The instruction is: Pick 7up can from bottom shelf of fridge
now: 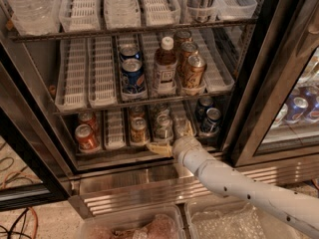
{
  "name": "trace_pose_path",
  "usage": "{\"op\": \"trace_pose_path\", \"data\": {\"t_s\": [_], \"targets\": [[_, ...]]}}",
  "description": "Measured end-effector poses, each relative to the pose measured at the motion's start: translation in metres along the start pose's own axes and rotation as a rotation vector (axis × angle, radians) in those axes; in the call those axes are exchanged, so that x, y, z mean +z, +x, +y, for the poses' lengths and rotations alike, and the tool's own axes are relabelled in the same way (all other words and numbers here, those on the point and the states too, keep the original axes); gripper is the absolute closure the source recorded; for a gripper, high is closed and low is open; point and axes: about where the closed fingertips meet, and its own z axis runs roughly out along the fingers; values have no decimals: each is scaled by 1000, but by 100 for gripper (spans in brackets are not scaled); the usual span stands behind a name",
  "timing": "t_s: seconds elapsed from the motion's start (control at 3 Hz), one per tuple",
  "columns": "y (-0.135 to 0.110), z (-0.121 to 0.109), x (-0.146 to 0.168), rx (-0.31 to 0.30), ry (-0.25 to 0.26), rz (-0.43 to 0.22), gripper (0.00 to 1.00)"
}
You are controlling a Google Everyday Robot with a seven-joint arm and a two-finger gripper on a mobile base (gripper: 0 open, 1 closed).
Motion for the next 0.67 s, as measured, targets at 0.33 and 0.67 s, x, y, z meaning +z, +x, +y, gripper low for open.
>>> {"op": "trace_pose_path", "data": {"t_s": [0.33,0.67], "targets": [[14,-5,9,29,21,-23,0],[12,-5,13,18,20,-30,2]]}}
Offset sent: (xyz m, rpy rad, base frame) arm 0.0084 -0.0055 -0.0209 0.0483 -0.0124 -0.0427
